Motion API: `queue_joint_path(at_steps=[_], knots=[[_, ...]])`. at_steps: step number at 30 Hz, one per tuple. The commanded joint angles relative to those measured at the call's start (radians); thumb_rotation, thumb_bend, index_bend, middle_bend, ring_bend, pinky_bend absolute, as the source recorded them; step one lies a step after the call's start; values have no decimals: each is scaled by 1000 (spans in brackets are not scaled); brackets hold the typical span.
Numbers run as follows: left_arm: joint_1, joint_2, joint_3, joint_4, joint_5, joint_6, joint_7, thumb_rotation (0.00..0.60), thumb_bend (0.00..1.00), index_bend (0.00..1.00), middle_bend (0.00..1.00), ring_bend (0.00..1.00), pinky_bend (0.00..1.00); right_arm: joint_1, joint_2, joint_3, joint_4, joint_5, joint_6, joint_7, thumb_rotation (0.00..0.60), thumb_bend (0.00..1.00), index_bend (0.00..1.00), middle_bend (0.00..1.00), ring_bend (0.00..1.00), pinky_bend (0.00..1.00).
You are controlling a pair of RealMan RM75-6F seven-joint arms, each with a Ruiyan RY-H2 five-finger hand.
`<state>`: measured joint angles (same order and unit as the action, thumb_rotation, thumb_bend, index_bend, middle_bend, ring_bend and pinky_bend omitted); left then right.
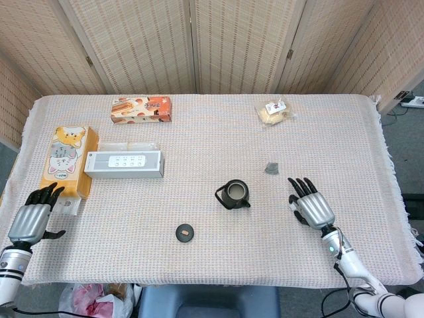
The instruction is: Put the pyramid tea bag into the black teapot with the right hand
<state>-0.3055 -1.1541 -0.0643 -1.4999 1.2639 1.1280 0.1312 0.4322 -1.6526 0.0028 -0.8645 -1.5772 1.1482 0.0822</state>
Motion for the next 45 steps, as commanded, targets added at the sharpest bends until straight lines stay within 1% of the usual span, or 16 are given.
queue_joint_path(at_steps=[1,9,26,29,34,38,45], knots=[[-2,-1,0,1,-2,-2,4,600,140,0,0,0,103,5,5,-4,-3,0,-10,0,600,320,405,0,0,0],[-10,-6,-1,8,-11,-13,10,600,140,0,0,0,103,16,-2,-12,8,-1,-25,0,600,319,392,0,0,0],[-21,-9,-2,17,-23,-33,4,600,140,0,0,0,104,6,-56,-25,88,-16,19,-30,600,331,392,0,0,0],[-21,-9,-2,19,-23,-33,1,600,140,0,0,0,103,4,-64,-24,99,-14,25,-29,600,343,406,1,0,0],[-23,-9,-2,22,-25,-36,-2,600,140,0,0,0,103,2,-81,-20,124,-10,33,-35,600,364,476,26,0,0],[-24,-10,-3,24,-30,-39,-1,600,140,0,0,0,103,3,-89,-20,137,-6,27,-36,600,371,513,41,0,0],[-25,-11,-2,25,-31,-37,0,600,140,0,0,0,103,4,-95,-20,147,-7,30,-32,600,381,519,47,0,0]])
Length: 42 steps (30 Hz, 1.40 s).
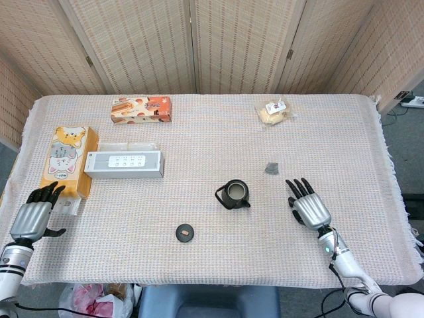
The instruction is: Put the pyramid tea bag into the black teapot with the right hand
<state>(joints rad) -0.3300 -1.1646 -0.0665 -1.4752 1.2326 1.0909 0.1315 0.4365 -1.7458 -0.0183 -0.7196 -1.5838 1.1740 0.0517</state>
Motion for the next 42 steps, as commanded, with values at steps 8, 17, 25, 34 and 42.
queue_joint_path(at_steps=[8,17,25,34,42], knots=[[0,0,2,2,7,2,-7,600,140,0,0,0,104,-6,-27,10,37,1,39,-6,600,413,652,137,0,0],[0,-1,4,4,14,6,-11,600,140,0,0,0,103,-10,-29,18,42,1,71,8,600,432,692,166,0,0],[5,1,9,-5,29,23,-10,600,141,0,0,0,103,-4,32,46,-69,-16,169,-41,600,436,692,170,0,0],[3,-8,12,-5,19,16,16,600,140,0,0,0,103,42,204,118,-395,-36,231,-201,600,436,692,170,0,0],[-1,-11,7,1,1,5,21,600,141,0,0,0,103,82,306,185,-600,-22,222,-288,600,436,691,170,0,0]])
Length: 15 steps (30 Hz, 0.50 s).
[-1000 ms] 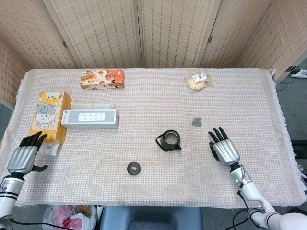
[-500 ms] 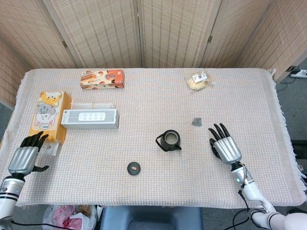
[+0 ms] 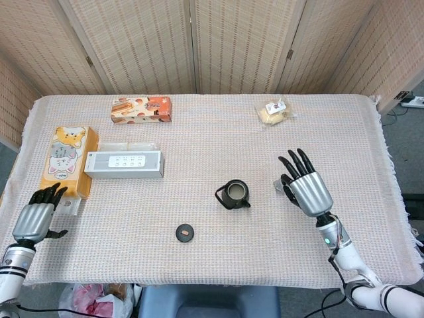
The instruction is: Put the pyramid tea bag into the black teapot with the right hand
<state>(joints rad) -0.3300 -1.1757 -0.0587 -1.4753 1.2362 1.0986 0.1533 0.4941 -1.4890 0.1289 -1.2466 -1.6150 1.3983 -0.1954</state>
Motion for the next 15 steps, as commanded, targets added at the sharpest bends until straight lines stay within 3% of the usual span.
queue_joint_path(at_steps=[1,15], knots=[[-1,0,-2,2,-4,-3,-1,600,140,0,0,0,103,28,55,44,-88,12,-5,-43,600,437,691,170,0,0],[-3,11,-10,8,-14,-12,-29,600,140,0,0,0,103,86,67,92,-177,16,-32,-74,600,436,692,176,0,0]])
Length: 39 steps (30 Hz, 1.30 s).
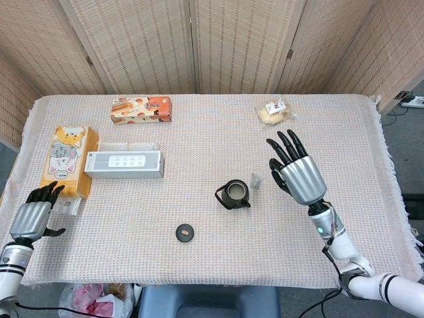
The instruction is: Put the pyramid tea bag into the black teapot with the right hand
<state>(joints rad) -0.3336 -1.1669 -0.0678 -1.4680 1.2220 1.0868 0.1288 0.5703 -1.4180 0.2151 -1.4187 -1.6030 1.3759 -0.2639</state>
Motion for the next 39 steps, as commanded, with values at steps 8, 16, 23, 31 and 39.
queue_joint_path(at_steps=[8,16,23,31,39], knots=[[0,12,1,2,7,-7,-31,600,140,0,0,0,103,52,-38,19,7,22,-51,-19,600,436,691,176,0,0],[1,19,2,2,16,-10,-53,600,140,0,0,0,104,87,-82,25,39,36,-79,-20,600,435,692,176,0,0],[7,26,5,0,25,-3,-68,600,140,0,0,0,103,109,-115,24,77,46,-95,-9,600,436,692,176,0,0],[12,30,8,-7,35,9,-72,600,140,0,0,0,103,131,-149,13,122,57,-122,-2,600,436,692,176,0,0],[16,34,8,-10,40,17,-75,600,140,0,0,0,103,141,-149,17,103,51,-107,-6,600,436,692,176,0,0]])
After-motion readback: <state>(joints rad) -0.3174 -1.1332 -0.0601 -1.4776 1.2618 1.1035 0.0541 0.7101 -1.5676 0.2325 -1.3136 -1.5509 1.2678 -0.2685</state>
